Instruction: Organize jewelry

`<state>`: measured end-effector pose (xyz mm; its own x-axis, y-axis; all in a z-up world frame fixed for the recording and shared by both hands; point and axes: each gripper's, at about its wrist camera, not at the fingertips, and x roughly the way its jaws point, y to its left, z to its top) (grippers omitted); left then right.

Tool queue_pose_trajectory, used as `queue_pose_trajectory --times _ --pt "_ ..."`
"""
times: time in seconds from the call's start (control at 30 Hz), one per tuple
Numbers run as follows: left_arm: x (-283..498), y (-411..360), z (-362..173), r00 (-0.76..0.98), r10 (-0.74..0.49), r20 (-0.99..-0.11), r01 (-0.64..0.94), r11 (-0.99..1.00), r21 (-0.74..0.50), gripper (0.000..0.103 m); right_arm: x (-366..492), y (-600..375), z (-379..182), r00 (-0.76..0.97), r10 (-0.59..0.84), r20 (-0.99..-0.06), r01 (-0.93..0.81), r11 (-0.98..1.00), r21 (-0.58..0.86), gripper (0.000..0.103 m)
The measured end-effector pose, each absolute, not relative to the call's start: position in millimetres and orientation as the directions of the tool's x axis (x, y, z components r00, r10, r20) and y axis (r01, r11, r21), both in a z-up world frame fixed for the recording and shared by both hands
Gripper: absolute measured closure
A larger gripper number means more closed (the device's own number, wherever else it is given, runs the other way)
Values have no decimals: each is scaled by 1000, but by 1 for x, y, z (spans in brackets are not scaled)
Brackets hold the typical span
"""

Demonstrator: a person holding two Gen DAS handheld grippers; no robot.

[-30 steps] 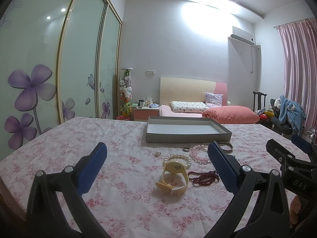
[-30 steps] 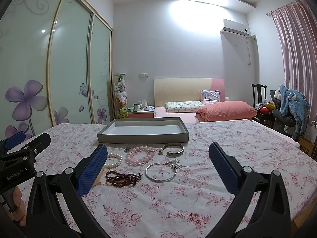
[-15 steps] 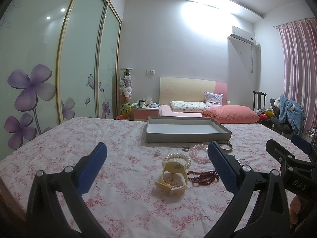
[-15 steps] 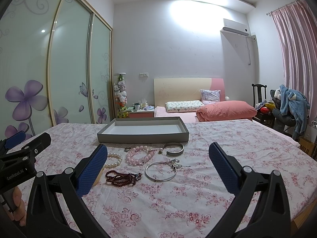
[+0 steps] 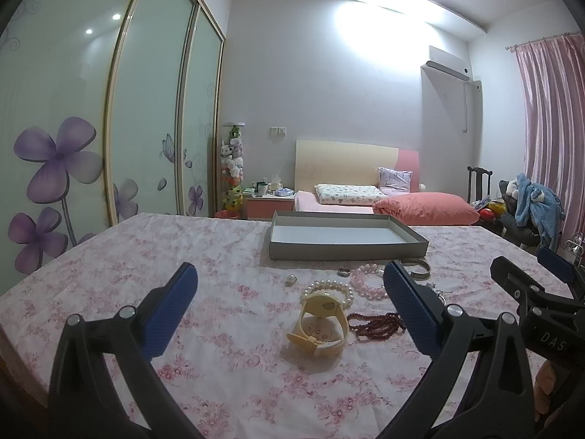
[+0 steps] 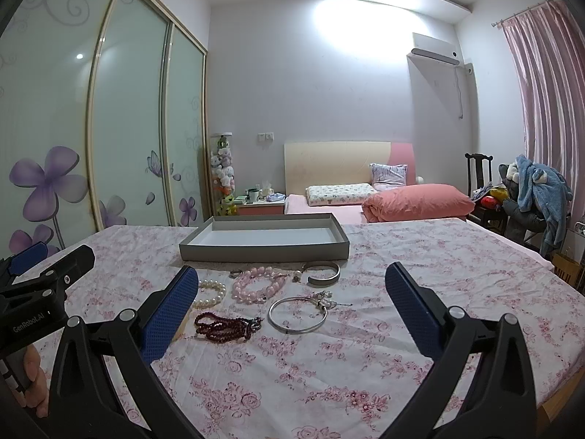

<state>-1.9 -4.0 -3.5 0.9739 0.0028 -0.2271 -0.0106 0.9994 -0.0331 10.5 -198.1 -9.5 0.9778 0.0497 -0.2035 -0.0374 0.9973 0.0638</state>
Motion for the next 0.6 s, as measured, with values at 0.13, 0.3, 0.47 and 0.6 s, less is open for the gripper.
queue_pose_trajectory --times 0.13,0.3,0.47,0.6 --pt "-2 -4 -4 974 2 -228 -10 999 -32 4 11 -198 -10 978 49 -205 -37 997 65 2" --pt "-1 -1 -7 973 2 -230 -10 999 -32 4 14 -200 -12 977 48 -207 -35 997 68 2" --pt "6 -3 -13 968 0 -252 -7 1000 -28 4 14 -202 -16 975 47 -216 -33 997 70 2" --pt "19 -6 -18 947 -20 -322 12 1000 -25 4 19 -204 -22 970 48 -239 -30 996 79 2"
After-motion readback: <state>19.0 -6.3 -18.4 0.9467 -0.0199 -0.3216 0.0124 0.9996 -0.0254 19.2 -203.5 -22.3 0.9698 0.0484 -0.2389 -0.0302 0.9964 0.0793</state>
